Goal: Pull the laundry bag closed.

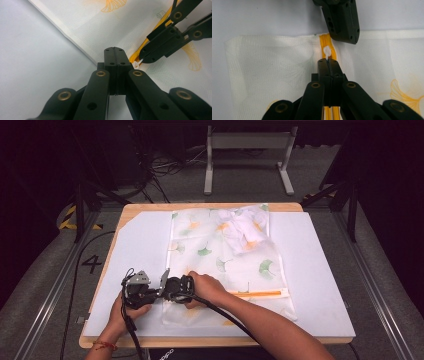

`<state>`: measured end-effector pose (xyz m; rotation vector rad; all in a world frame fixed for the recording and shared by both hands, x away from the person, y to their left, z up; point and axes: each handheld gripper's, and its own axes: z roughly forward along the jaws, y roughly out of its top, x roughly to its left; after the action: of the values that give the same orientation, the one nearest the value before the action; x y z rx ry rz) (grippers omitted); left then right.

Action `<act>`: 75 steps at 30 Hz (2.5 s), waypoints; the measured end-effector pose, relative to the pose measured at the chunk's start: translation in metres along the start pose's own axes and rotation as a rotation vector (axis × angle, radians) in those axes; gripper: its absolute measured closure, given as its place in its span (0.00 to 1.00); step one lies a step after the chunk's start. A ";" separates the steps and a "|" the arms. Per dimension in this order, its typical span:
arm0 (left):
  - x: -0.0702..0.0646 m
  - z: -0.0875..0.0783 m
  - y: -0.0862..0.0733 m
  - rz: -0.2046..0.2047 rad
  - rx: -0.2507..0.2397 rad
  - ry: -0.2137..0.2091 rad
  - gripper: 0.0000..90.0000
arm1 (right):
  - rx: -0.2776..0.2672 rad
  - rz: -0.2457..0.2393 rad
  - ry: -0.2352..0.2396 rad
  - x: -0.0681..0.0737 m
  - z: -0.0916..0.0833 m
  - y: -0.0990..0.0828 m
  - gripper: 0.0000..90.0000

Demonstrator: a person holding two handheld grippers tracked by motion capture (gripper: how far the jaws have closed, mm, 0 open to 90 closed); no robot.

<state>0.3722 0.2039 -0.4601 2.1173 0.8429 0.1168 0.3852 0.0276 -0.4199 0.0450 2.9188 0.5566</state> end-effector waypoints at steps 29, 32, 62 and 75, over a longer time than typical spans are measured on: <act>0.000 0.000 -0.001 -0.009 -0.004 0.000 1.00 | -0.033 0.045 0.006 -0.001 0.008 0.012 0.90; 0.000 0.000 0.000 -0.009 -0.005 0.001 1.00 | -0.026 0.057 0.024 -0.003 0.010 0.015 0.92; 0.001 0.000 0.000 -0.010 0.002 -0.004 1.00 | 0.026 0.026 0.020 -0.004 -0.013 -0.028 1.00; 0.000 0.000 0.000 -0.003 0.000 0.002 1.00 | 0.030 0.031 -0.010 -0.003 -0.020 -0.043 1.00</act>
<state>0.3721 0.2042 -0.4603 2.1160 0.8465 0.1177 0.3848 -0.0199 -0.4171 0.0966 2.9220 0.5153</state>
